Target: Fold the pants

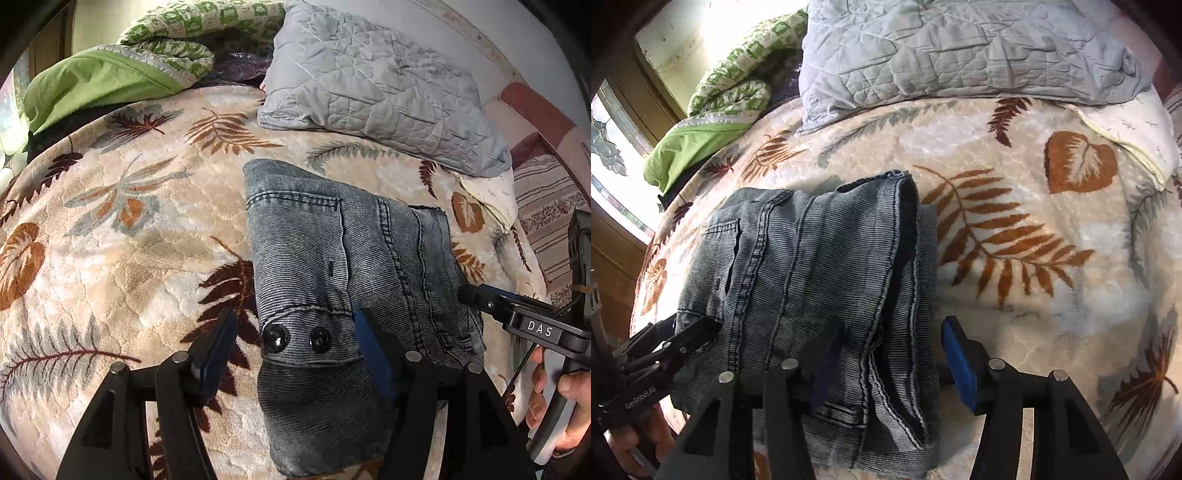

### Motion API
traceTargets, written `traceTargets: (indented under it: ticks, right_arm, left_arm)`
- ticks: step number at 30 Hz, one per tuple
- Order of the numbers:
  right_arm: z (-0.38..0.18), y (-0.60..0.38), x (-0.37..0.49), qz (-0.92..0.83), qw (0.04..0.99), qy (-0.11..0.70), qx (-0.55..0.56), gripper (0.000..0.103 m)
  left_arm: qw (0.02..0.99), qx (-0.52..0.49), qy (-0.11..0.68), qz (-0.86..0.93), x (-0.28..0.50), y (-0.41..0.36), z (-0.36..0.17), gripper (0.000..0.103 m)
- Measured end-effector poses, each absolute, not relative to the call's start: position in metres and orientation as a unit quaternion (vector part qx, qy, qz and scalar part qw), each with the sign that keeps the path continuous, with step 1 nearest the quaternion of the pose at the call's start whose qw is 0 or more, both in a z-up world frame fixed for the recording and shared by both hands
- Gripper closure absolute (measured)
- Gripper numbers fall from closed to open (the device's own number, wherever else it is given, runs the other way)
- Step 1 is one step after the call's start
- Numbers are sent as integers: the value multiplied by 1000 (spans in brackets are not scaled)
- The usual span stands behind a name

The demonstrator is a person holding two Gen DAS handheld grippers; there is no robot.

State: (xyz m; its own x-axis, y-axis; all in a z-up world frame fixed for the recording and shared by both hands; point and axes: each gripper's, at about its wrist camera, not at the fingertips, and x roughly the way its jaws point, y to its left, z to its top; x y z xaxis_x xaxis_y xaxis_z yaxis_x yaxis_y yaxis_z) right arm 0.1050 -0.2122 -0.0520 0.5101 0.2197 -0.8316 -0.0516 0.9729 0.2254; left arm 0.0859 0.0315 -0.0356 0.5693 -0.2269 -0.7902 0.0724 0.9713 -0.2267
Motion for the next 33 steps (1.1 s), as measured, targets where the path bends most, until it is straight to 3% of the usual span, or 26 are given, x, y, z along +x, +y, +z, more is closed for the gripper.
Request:
traceTargets:
  ticks: [4,7,9,13,16,18,21,26,29,33]
  right_arm:
    - [-30,-207,76,101,885,447,79,39]
    - [-56,-194,66,103,873,474,44,36]
    - [-81,-189,65,98,862,496,25,33]
    - [-58,-200,52,93,876,472,42,30]
    - [-44,-199,41,98,888,447,31,29]
    - [-57,-197,42,104,878,465,36,28]
    - [-80,-197,49,103,865,489,46,24]
    - [-40,-203,27,86,889,450,21,23]
    - [-19,-204,3,84,907,413,10,12]
    - [-8,-202,-22,81,916,393,-13,9]
  left_arm:
    - [900,-83,423,-68,58,34,-26,23]
    - [883,-13,465,-56,57,11,-61,22]
    - [894,-5,445,-45,52,8,-60,21]
    - [908,-28,415,-49,40,13,-27,21]
    - [908,-18,418,-35,39,10,-30,17]
    - [890,8,455,-34,45,1,-53,16]
    - [897,-1,442,-28,37,2,-50,16]
    - [912,-8,409,-21,20,9,-16,16]
    - [918,-11,396,-13,8,9,-5,9]
    - [922,5,388,-7,-6,4,1,9]
